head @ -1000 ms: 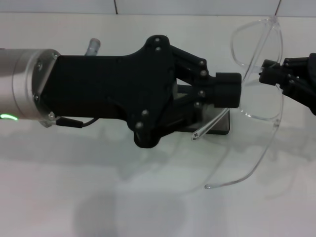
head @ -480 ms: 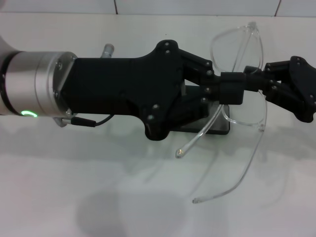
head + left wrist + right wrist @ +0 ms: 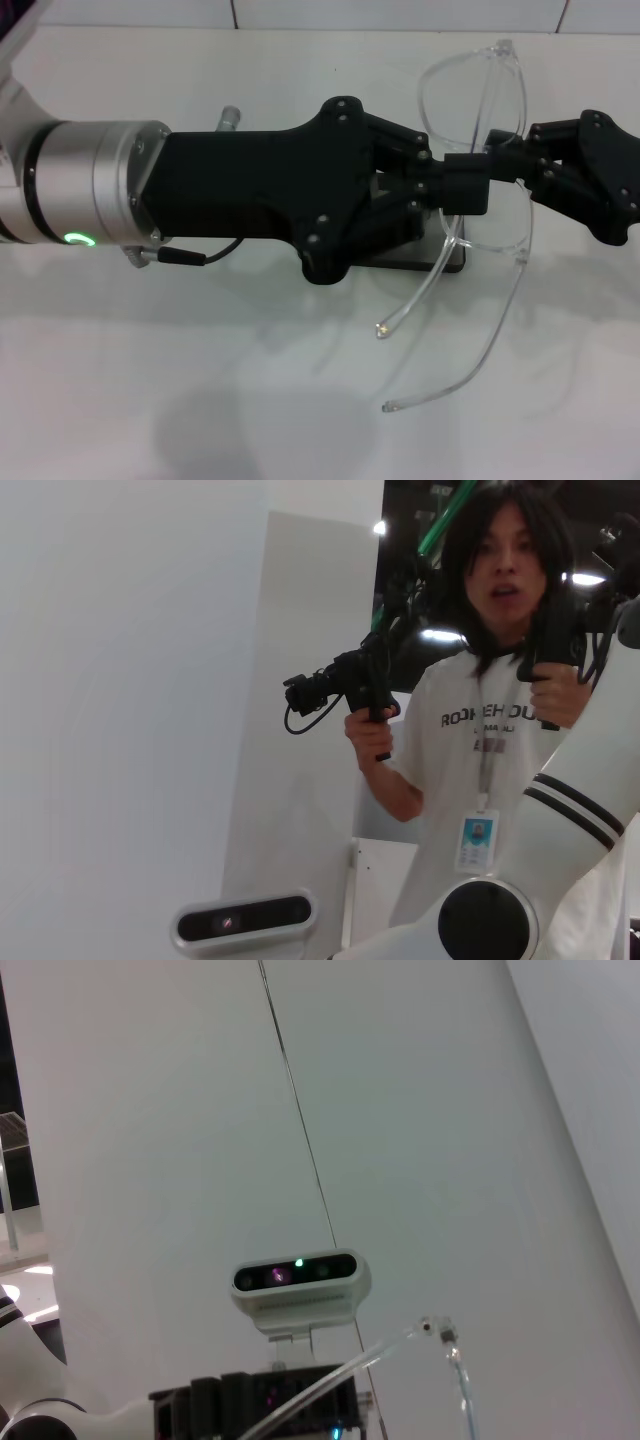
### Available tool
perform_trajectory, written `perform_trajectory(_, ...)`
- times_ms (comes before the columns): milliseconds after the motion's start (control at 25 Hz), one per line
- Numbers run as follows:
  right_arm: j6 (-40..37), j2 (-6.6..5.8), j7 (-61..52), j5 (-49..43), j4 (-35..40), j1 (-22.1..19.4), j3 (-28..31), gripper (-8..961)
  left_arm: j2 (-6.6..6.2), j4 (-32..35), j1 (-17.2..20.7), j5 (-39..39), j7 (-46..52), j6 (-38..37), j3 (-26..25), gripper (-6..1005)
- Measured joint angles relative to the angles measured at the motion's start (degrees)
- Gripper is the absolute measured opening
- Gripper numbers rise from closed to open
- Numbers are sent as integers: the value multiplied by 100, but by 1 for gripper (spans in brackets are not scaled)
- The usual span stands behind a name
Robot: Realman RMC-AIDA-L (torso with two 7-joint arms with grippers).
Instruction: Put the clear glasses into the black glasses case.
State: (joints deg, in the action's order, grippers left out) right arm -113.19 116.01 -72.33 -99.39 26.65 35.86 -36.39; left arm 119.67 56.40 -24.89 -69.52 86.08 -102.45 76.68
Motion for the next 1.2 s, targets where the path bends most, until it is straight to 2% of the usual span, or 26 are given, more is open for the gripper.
perform_trajectory(480,55,0,133,-20,-280,217,-9,74,29,-784,-281,23,-388,72,12,47)
perform_trajectory(840,118,9,151,61,-294,236,-200,74,36,-1049,-289,58,-586,427,11,47)
perform_trajectory(1200,141,13,151,69,-298,276,-219,74,39,-1360,-315,144,-766,468,-14,47)
